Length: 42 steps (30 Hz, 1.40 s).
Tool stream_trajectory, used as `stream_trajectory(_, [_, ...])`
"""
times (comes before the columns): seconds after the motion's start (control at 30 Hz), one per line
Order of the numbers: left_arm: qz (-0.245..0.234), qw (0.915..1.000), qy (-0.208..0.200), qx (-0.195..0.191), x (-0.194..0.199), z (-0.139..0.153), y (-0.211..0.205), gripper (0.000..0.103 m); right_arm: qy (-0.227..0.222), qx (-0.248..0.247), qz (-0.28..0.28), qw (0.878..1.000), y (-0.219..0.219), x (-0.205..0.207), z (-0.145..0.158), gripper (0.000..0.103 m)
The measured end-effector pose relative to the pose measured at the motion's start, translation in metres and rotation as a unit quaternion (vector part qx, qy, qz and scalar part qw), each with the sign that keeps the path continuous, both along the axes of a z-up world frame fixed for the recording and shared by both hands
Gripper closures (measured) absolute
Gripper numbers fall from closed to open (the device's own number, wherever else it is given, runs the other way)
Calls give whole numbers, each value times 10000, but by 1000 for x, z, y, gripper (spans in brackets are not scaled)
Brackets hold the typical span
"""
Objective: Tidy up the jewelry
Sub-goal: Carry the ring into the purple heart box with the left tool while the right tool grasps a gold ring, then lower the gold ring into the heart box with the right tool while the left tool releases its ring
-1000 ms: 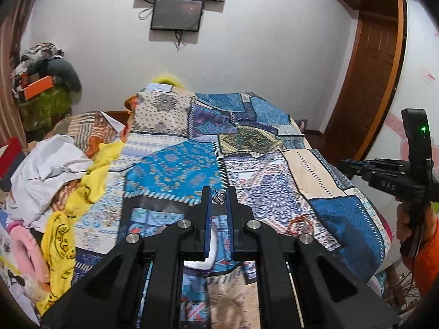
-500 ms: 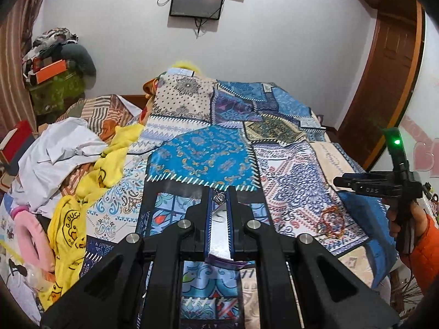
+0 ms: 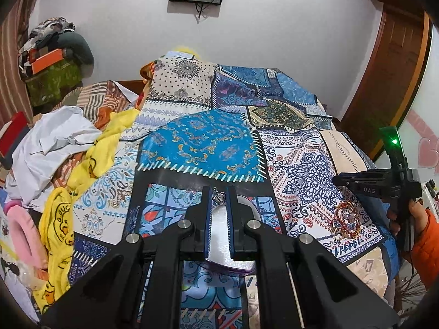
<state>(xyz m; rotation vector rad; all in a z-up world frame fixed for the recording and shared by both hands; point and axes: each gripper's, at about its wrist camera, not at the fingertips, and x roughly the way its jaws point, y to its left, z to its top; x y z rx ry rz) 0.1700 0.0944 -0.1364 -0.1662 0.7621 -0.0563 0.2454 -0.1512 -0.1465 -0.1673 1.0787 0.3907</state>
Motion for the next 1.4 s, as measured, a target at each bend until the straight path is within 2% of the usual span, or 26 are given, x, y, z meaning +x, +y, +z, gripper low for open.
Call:
stream_trajectory(0.23, [-87,10000,-14,-14,0,2,-3,94,-78,5,-61,10000,2,-1,5,84])
stream_trajectory(0.37, [-167,9998,-57,-83,-1,4,-3,95,-212,151,13,9997,12,-10,23,84])
stream_trajectory(0.57, [-404,9990,86,-166,-2,-4,1,94,-630,381,476,9962,54,-34,61,83])
stream_trajectory(0.73, [-600,9976,277,-217,-1,-16,3,95,-703,600,844,9921,91,-50,75,83])
stream_trajectory(0.97, [-708,9959,533,-174,1,-37,5,95,-413,849,1120,9892,136,-57,63,83])
stream_trajectory(1.4, [-743,9946,673,-279,0,-53,17,95,237,733,1318,9883,178,-54,19,83])
